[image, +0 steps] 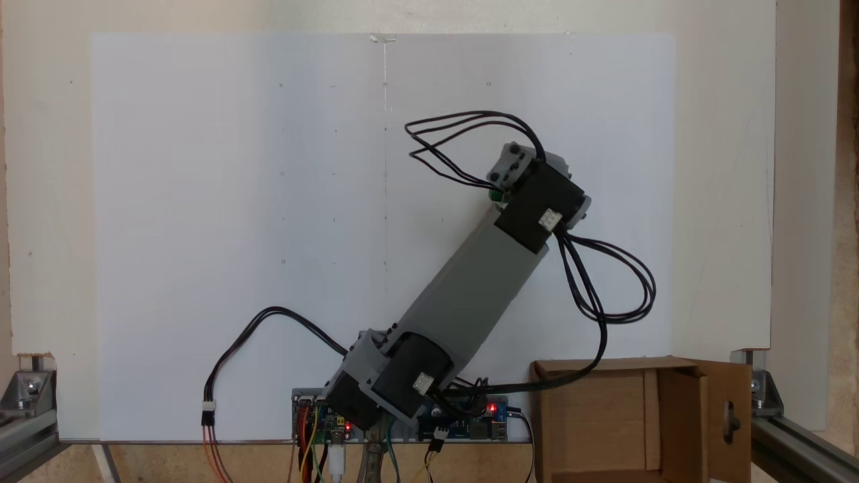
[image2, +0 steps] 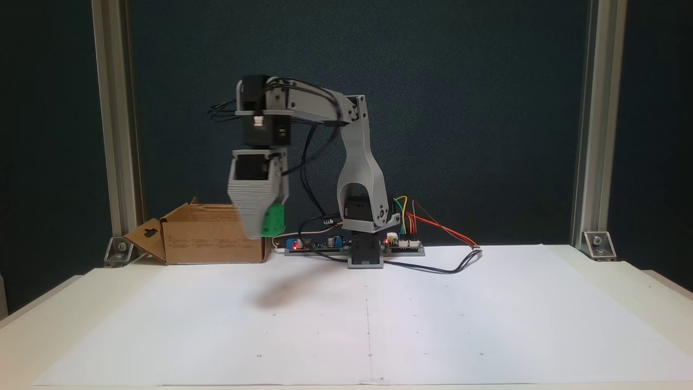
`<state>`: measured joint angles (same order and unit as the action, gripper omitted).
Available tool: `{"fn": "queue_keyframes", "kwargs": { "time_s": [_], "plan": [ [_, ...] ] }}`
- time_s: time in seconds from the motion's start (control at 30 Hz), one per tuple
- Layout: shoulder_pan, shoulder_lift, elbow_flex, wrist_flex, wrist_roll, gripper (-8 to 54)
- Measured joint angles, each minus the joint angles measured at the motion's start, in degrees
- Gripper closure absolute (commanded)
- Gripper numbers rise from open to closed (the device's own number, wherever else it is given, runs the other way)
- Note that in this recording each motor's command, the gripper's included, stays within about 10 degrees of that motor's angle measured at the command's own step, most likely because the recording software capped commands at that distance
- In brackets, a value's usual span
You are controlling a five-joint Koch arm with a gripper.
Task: Grasp a green dice and put it in the bin.
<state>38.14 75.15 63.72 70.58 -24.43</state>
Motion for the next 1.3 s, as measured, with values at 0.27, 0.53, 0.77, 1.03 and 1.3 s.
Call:
{"fn": "queue_keyframes", "kwargs": {
  "time_s": [0.27, 0.53, 0.77, 1.03, 1.3],
  "plan": [
    [20.6, 4.0, 0.0, -0.4, 0.0, 33.7],
    [46.8, 4.1, -3.3, -3.9, -0.2, 33.7],
    [63.0, -1.7, -3.3, -5.1, -0.7, 33.7],
    [67.4, -9.5, -3.3, -9.4, -3.0, 33.7],
    [67.7, -9.8, -2.1, -14.5, -3.0, 12.9]
  ]
}}
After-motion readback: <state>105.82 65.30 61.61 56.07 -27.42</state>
